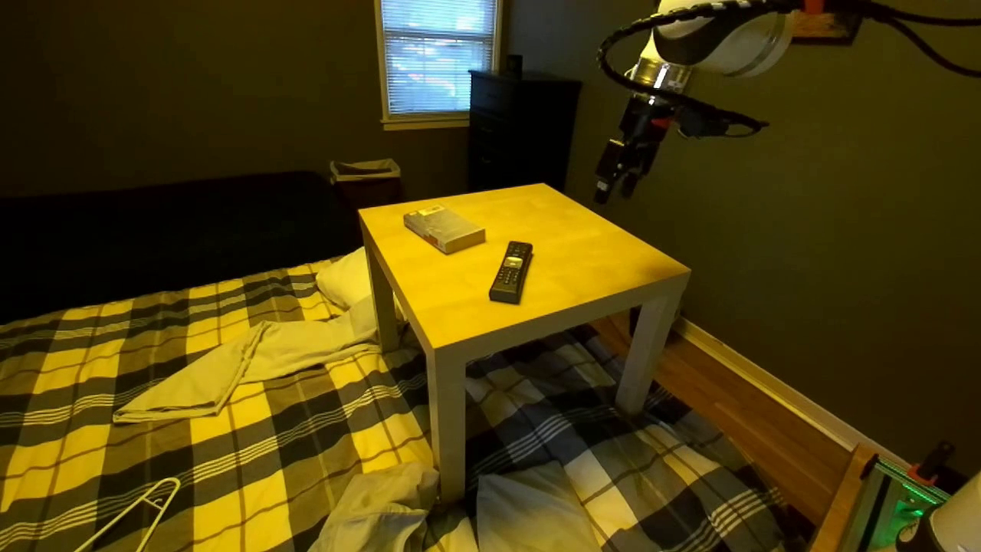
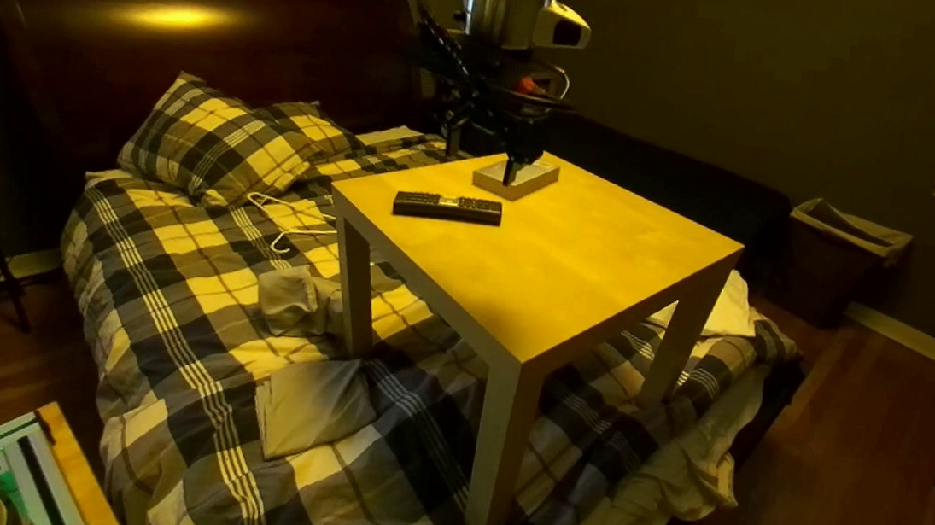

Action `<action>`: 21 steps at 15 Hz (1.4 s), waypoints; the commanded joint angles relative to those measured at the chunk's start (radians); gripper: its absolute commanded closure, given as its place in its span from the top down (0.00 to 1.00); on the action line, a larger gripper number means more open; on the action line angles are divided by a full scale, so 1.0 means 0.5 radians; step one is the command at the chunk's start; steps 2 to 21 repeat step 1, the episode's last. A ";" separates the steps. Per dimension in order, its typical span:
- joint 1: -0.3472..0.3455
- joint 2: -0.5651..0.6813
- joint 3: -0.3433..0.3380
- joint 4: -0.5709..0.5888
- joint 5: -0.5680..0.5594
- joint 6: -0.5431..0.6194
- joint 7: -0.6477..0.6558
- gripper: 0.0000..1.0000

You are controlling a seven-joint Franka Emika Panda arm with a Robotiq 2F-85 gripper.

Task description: Push the topmost button on the black remote

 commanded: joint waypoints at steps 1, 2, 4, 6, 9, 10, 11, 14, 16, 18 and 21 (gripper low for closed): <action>0.049 -0.013 -0.048 -0.007 0.003 -0.004 0.003 1.00; 0.049 -0.013 -0.048 -0.007 0.003 -0.004 0.003 1.00; 0.049 -0.013 -0.048 -0.007 0.003 -0.004 0.003 1.00; 0.049 -0.013 -0.048 -0.007 0.003 -0.004 0.003 1.00; 0.049 -0.013 -0.048 -0.007 0.003 -0.004 0.003 1.00; 0.049 -0.013 -0.048 -0.007 0.003 -0.004 0.003 1.00; 0.049 -0.013 -0.048 -0.007 0.003 -0.004 0.003 1.00; 0.049 -0.013 -0.048 -0.007 0.003 -0.004 0.003 1.00; 0.049 -0.013 -0.048 -0.007 0.003 -0.004 0.003 1.00; 0.049 -0.013 -0.048 -0.007 0.003 -0.004 0.003 1.00; 0.049 -0.013 -0.048 -0.007 0.003 -0.004 0.003 1.00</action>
